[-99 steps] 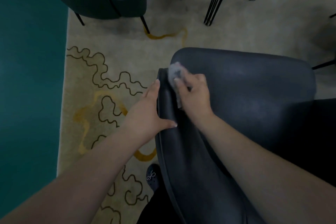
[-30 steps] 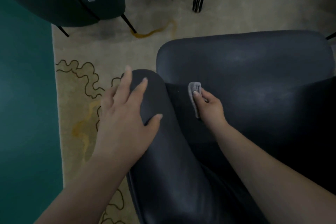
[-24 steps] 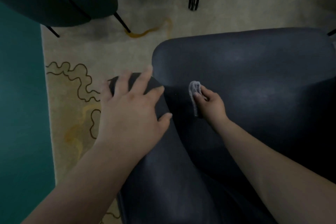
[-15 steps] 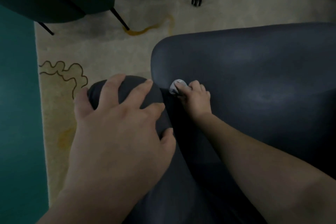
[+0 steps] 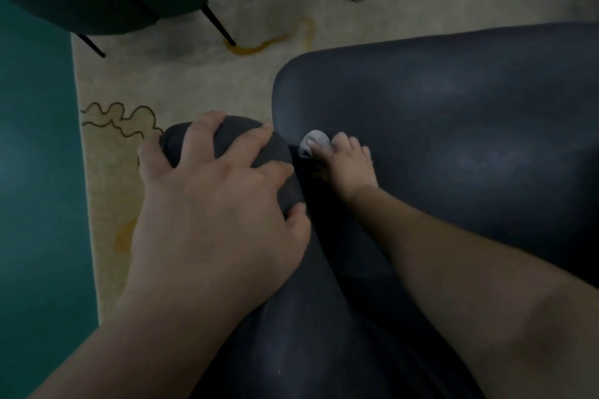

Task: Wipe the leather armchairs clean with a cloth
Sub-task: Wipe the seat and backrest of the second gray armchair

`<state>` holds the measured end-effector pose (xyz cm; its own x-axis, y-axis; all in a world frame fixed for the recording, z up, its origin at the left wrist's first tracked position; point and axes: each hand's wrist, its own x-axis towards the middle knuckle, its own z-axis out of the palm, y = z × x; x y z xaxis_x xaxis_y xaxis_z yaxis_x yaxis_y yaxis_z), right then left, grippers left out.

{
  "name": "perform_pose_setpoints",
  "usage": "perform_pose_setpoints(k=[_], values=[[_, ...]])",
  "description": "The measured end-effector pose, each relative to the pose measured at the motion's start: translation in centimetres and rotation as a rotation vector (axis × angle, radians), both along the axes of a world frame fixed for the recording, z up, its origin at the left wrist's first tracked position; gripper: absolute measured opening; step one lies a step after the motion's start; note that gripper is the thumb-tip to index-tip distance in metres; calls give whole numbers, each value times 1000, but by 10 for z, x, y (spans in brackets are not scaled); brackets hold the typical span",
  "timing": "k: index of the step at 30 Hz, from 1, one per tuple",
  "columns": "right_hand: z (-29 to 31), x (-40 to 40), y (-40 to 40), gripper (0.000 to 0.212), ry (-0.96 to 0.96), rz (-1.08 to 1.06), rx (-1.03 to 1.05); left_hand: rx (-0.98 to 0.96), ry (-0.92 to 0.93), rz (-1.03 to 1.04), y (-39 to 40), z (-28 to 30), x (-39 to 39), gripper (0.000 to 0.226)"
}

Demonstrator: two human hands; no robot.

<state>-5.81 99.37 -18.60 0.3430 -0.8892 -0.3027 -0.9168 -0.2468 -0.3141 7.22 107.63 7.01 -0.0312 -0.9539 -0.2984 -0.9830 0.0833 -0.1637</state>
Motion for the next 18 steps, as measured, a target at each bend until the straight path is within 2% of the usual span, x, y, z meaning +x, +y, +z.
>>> perform_pose_setpoints(k=[6, 8, 11, 13, 18], values=[[1, -35, 115, 49, -13, 240, 124, 3, 4, 6, -1, 1, -2, 45], [3, -38, 100, 47, -8, 257, 104, -5, -4, 10, -1, 1, -2, 46], [6, -23, 37, 51, -3, 18, -41, -47, 3, -2, 0, -2, -1, 45], [5, -15, 11, 54, 26, -57, -19, -77, -3, -18, 0, -6, 0, 44], [4, -31, 75, 48, 57, 151, 117, -110, 7, -18, 2, -8, 2, 43]])
